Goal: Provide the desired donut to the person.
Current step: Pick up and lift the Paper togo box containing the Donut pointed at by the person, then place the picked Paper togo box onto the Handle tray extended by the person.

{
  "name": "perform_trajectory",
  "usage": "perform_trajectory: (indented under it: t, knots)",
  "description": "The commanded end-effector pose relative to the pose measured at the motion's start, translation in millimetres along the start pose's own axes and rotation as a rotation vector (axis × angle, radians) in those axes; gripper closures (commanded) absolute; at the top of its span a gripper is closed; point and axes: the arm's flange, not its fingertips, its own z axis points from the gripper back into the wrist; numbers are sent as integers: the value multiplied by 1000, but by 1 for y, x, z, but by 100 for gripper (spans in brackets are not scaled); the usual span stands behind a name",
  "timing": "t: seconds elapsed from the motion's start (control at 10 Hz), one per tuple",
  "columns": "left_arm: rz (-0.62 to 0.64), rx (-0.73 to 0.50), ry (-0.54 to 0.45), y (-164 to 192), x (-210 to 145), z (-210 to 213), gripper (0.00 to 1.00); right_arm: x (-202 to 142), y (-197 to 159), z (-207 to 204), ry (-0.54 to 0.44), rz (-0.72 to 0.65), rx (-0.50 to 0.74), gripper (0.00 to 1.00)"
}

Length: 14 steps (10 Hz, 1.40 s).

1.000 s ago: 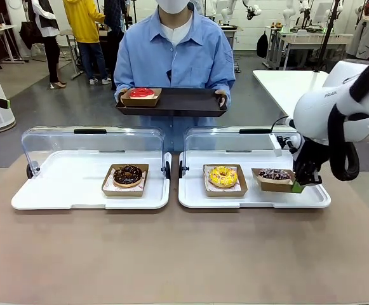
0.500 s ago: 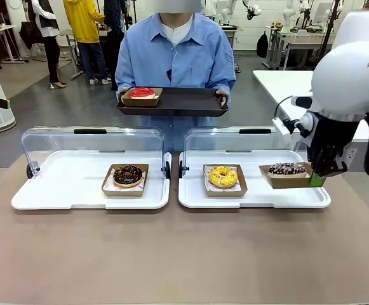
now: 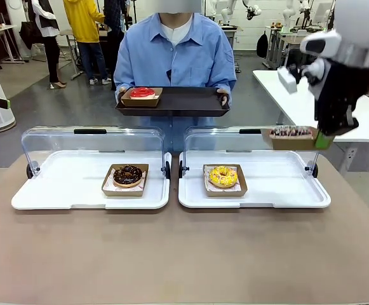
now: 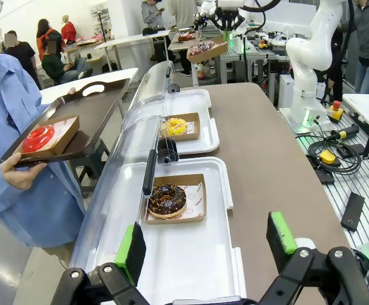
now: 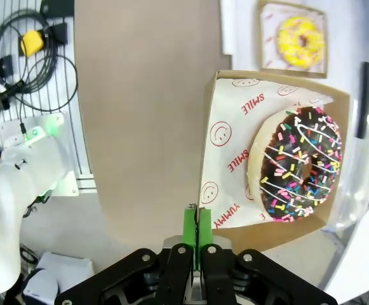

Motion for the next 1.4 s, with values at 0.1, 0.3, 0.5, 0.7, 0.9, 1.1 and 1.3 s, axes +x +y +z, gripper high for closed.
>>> perform_trajectory:
  t: [0.1, 0.3, 0.5, 0.7, 0.9, 1.1, 1.3]
  knots:
    - [-2, 22, -7, 0, 1, 0, 0, 6, -29, 22, 12, -57, -2, 100]
    - [-2, 22, -7, 0, 1, 0, 0, 4, -41, 25, 16, -45, -2, 100]
    - [-2, 22, -7, 0, 1, 0, 0, 4, -29, 23, -12, -39, -17, 100]
    - [-2, 22, -7, 0, 1, 0, 0, 4, -29, 23, -12, -39, -17, 100]
    - [-2, 22, -7, 0, 1, 0, 0, 4, -29, 23, -12, -39, -17, 100]
    - [-2, 22, -7, 0, 1, 0, 0, 4, -29, 23, -12, -39, -17, 100]
    - [-2, 22, -7, 0, 1, 0, 0, 4, -29, 23, -12, -39, -17, 100]
